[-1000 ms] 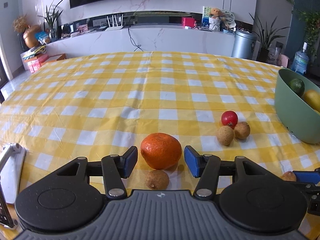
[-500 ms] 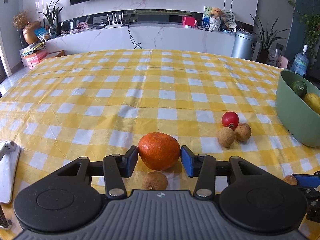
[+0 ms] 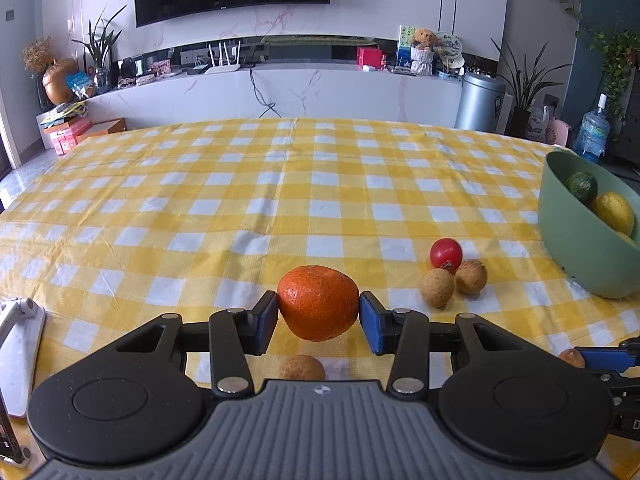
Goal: Organize fruits
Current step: 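Grasp the orange with the left tool while the right tool grasps a brown kiwi, then carry orange and kiwi over the colander and open both tools to release them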
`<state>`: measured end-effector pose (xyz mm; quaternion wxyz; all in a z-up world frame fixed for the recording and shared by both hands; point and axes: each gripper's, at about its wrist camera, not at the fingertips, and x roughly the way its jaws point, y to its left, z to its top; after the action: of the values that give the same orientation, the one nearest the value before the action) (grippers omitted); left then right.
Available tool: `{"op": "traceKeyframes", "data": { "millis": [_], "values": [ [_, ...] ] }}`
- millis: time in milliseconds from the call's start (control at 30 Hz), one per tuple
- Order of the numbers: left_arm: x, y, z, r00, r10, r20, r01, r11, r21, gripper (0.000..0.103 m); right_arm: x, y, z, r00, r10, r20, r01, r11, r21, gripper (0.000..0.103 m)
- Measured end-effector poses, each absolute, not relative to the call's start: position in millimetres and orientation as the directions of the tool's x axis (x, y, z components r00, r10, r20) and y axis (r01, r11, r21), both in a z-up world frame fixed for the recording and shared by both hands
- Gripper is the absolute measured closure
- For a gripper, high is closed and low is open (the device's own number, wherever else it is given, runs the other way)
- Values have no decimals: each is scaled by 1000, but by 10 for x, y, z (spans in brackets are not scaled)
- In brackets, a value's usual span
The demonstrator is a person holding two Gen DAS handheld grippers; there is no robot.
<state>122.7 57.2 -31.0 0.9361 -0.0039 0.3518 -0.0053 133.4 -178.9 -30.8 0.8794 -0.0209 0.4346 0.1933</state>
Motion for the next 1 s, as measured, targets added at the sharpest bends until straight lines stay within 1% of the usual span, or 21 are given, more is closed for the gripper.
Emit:
{"op": "traceKeyframes", "data": {
  "millis": [433,767,1000],
  "values": [
    [1040,327,81,785,-87,-613,56,996,-69,54,1281,-1945,-83,631,326,-703,-354,929,113,80],
    [909,-118,436,801,-192,-567,166,981,-97,54,1092,-2115,243,756,320,-571,-367,930,35,80],
    [912,-531,626,790,-279,-546,268,958,-101,54,1092,-2412,394,813,281,-509,-306,951,37,80]
  ]
}}
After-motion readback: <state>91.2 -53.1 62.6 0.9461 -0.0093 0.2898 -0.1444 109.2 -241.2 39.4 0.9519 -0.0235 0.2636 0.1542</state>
